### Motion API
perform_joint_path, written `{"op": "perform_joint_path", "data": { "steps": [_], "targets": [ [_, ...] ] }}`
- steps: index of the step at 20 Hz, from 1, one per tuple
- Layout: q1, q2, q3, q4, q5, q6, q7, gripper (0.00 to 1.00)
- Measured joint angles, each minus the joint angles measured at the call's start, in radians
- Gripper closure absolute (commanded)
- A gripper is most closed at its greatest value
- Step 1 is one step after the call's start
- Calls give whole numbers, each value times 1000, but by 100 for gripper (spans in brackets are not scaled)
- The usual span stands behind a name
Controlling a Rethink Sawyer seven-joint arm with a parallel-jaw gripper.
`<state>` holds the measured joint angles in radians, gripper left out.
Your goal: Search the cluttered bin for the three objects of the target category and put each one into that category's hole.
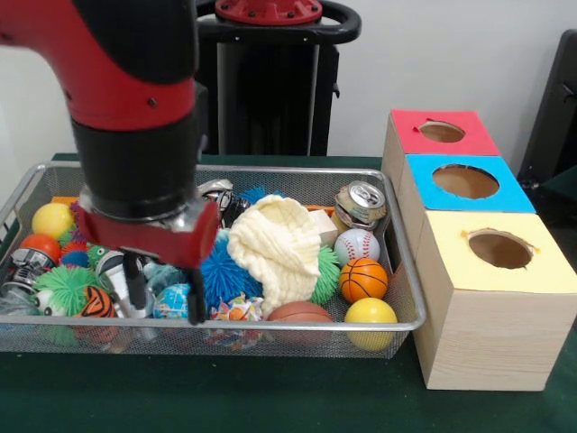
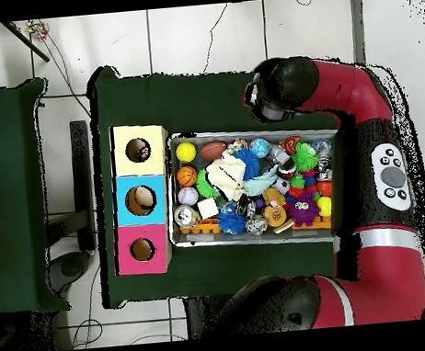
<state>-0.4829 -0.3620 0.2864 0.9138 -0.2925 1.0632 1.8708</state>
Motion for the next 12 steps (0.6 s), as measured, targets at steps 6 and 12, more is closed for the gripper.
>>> {"op": "perform_joint_path", "data": {
  "steps": [6, 12],
  "targets": [
    [0, 28, 26, 0, 0, 123, -32, 0],
    [-3, 23, 35, 0, 0, 214, -63, 0]
  ]
}}
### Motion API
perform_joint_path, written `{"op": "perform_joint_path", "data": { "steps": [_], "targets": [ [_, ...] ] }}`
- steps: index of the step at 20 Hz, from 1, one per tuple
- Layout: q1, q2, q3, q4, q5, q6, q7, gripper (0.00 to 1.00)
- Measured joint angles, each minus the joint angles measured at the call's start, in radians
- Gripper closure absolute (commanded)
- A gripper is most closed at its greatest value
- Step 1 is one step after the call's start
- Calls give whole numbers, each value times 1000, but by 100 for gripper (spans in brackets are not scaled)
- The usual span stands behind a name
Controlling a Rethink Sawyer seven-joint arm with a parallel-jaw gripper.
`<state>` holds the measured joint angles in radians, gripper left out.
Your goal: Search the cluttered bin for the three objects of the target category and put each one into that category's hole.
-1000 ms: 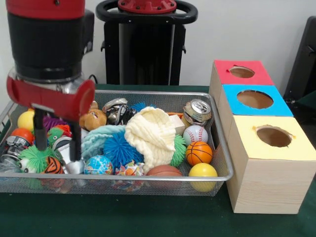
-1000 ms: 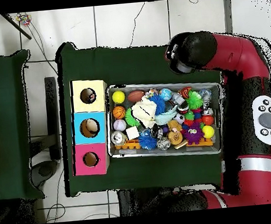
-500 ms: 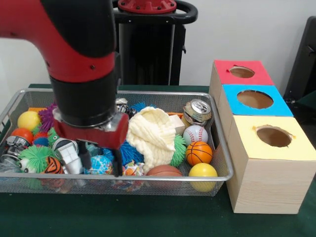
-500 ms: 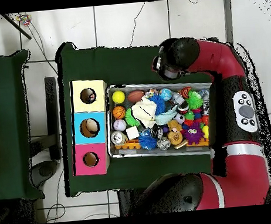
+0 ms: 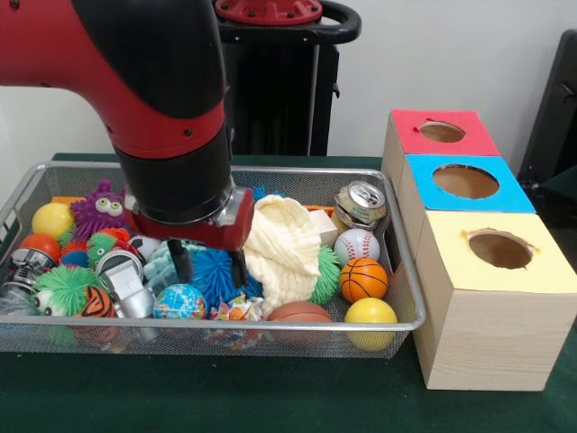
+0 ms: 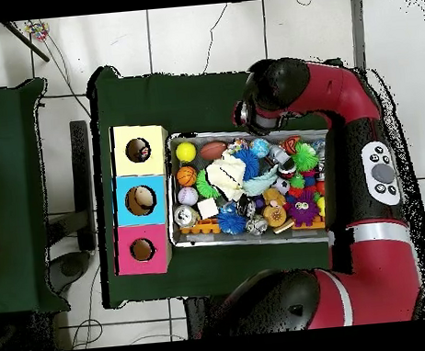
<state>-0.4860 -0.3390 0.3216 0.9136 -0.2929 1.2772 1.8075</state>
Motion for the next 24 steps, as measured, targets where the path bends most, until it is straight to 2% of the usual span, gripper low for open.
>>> {"op": "perform_joint_path", "data": {
  "steps": [10, 17, 24],
  "targets": [
    [-1, 5, 1, 0, -17, 15, -49, 0],
    [-1, 36, 1, 4, -47, -43, -52, 0],
    [-1, 56, 2, 49, -67, -119, -52, 0]
  ]
}}
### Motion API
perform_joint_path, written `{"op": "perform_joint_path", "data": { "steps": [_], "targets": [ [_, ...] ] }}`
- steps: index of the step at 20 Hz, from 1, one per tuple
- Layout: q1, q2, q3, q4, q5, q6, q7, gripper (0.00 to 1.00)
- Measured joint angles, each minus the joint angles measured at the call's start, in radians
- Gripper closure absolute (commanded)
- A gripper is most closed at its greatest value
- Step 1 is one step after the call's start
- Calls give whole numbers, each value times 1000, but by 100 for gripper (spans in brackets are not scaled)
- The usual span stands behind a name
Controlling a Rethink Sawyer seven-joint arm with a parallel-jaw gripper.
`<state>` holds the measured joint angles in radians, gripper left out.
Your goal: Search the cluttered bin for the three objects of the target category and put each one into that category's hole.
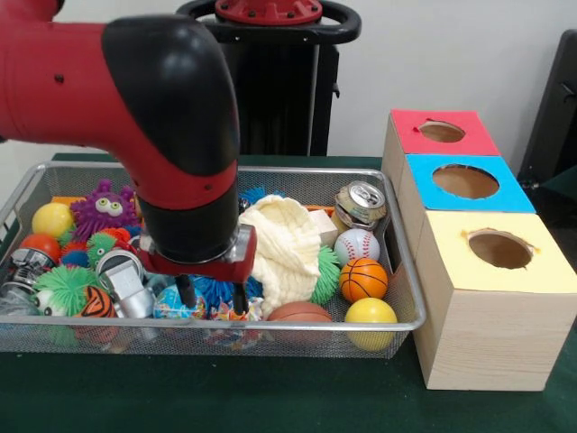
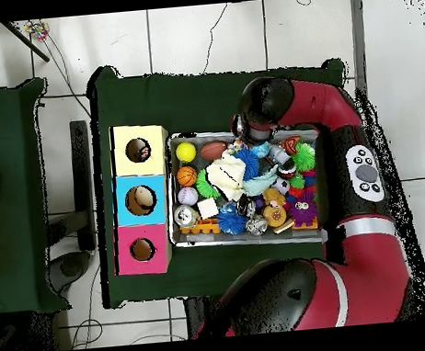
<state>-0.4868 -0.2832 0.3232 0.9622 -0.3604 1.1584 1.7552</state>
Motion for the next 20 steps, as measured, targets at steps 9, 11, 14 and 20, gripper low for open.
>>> {"op": "perform_joint_path", "data": {
  "steps": [9, 11, 14, 20],
  "targets": [
    [0, 18, 17, 71, -5, -34, -1, 0],
    [0, 18, 21, 79, -6, -34, -1, 0],
    [0, 18, 28, 97, -7, -37, -1, 0],
    [0, 22, 29, 108, -34, -92, -1, 0]
  ]
}}
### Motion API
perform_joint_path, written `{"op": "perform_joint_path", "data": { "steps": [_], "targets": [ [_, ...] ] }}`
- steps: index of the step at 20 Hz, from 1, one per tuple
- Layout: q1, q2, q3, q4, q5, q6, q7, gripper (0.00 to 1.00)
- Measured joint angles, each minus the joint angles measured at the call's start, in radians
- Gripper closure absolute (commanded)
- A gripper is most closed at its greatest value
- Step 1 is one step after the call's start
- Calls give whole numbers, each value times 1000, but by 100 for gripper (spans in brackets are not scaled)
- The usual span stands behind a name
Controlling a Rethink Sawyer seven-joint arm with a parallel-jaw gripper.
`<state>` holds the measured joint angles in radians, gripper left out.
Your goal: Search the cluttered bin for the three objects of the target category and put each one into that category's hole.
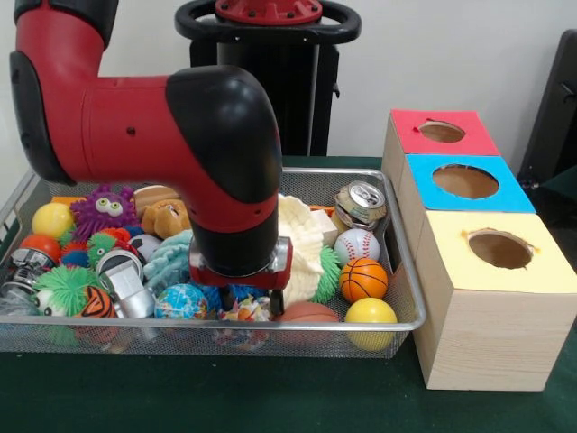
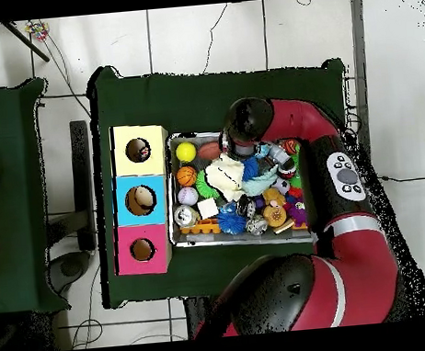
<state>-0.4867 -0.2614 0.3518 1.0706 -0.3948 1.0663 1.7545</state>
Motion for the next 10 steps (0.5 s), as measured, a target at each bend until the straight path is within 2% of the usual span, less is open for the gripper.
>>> {"op": "perform_joint_path", "data": {
  "steps": [10],
  "targets": [
    [-6, 7, 0, 29, -78, -163, 0, 0]
  ]
}}
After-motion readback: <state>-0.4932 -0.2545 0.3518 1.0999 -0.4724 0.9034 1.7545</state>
